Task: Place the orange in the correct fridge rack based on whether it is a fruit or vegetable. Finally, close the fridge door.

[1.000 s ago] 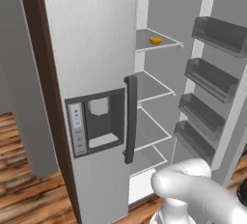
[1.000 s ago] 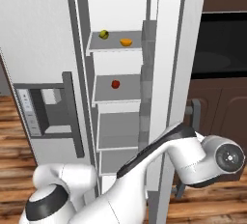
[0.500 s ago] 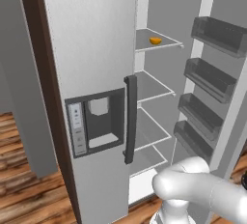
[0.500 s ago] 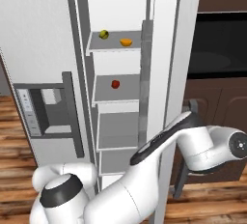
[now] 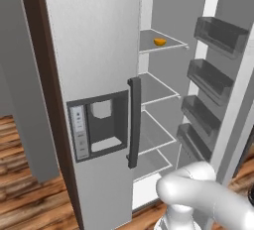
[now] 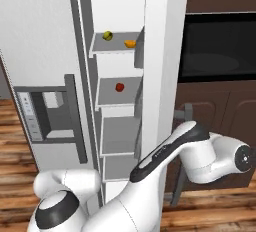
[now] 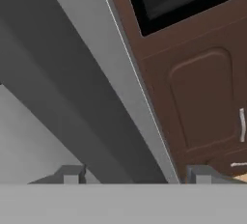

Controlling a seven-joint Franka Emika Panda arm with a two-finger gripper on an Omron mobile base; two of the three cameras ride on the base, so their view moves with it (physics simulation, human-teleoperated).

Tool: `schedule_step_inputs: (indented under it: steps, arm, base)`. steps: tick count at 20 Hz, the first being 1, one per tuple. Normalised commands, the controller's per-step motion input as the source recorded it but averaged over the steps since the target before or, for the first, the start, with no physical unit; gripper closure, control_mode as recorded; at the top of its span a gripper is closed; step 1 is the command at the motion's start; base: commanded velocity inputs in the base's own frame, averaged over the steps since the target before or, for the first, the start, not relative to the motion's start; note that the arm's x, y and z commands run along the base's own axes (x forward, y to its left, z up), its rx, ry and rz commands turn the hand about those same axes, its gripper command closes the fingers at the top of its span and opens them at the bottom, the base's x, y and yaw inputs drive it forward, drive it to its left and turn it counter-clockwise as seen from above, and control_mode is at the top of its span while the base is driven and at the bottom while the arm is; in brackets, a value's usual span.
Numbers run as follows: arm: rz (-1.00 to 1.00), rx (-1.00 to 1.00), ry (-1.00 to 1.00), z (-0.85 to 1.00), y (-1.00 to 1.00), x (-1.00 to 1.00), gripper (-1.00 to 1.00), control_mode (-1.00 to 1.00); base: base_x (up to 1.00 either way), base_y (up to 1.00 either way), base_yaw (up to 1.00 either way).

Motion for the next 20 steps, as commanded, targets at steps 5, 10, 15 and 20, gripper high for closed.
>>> schedule_step_inputs:
  steps: [5,10,15,20]
  arm:
    - [0.02,0.0,-0.14,0.0,1.0,0.2,-1.0,-1.0]
    - [0.0,0.01,-0.14,0.0,1.0,0.39,-1.0,-1.0]
    - [0.0,0.05,-0.13,0.0,1.0,0.41,-1.0,-1.0]
    - [0.0,0.06,-0.12,0.0,1.0,0.49,-1.0,-1.0]
  base:
    - [0.0,0.0,0.0]
    - [0.0,0.0,0.0]
    - [0.0,0.0,0.0]
    - [0.0,0.0,0.0]
